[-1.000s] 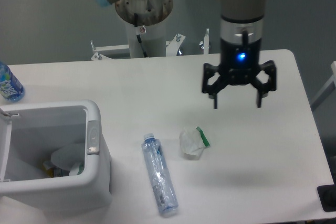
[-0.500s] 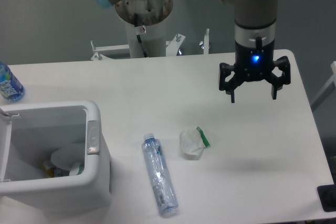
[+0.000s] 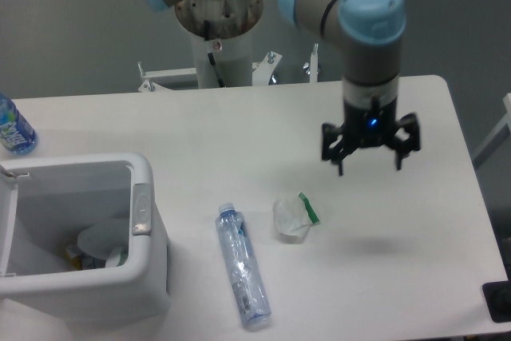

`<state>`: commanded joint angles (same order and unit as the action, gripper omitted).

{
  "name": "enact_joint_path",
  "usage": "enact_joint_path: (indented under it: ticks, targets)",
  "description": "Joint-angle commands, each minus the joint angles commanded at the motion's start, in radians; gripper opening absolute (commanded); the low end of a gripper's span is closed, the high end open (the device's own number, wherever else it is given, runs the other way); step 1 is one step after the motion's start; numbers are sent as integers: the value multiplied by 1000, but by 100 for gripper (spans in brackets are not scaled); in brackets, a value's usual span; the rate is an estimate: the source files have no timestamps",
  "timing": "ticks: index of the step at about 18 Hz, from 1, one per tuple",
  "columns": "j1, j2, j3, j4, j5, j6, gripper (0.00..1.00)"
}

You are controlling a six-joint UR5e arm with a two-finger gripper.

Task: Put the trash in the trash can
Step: 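Lower the open gripper over the crumpled white wrapper, then close the gripper on the white wrapper and lift it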

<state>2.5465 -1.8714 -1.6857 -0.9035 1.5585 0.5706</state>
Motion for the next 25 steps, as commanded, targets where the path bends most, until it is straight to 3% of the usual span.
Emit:
enact_joint_path:
  ticks: [11, 20, 25]
  targets:
    - [-94, -38, -101, 8, -2, 90, 100]
    - [-143, -115, -103, 31, 8, 80, 100]
    - [-143, -115, -103, 31, 54, 78, 35]
